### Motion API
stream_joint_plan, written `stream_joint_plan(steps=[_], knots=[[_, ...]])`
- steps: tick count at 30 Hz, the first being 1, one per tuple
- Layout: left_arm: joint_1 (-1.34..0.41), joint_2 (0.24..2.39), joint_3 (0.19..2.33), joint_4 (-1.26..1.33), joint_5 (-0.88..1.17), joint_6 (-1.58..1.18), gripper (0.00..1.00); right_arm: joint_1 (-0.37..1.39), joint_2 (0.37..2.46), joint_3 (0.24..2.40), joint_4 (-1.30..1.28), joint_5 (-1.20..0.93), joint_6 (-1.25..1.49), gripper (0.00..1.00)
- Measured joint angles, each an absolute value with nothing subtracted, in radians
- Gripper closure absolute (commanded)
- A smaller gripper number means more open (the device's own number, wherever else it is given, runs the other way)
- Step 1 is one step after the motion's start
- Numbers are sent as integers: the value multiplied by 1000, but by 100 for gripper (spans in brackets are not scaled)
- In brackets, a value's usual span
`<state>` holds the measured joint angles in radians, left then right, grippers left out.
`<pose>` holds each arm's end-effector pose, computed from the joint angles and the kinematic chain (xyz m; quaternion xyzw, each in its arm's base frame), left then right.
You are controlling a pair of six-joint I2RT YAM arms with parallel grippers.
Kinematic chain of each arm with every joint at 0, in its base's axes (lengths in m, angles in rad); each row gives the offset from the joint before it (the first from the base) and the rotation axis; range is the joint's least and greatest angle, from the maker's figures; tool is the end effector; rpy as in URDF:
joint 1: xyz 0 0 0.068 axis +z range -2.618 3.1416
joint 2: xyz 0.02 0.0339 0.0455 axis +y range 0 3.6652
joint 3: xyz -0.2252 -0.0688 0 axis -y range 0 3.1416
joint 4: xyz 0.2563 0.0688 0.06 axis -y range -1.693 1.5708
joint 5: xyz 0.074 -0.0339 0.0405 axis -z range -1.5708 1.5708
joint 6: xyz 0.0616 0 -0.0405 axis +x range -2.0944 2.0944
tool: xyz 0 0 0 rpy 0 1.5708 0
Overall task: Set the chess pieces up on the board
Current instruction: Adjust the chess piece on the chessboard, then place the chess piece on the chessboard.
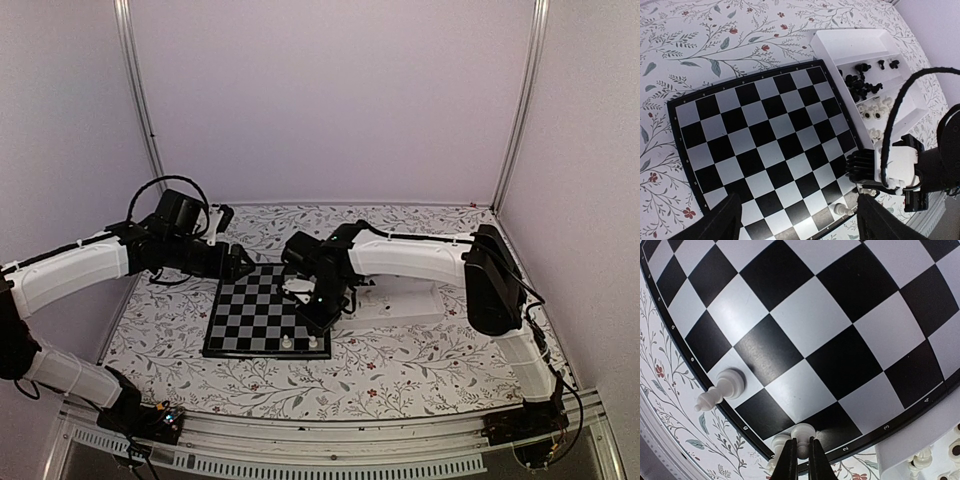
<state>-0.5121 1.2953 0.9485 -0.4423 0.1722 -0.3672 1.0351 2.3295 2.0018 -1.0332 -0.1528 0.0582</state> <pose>0.2695 -0.1636 0.2039 0.0994 0.9164 -0.2335 0.3096 0.2293 0.4047 0.1193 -0.4724 0.8719 0.1191 0.0498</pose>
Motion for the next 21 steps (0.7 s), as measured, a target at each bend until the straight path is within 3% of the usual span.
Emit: stream_joint_plan(steps=[21], knots=[[-512,1269,933,-440,171,-377,19,1011,2329,2011,-1065,-89,76,94]])
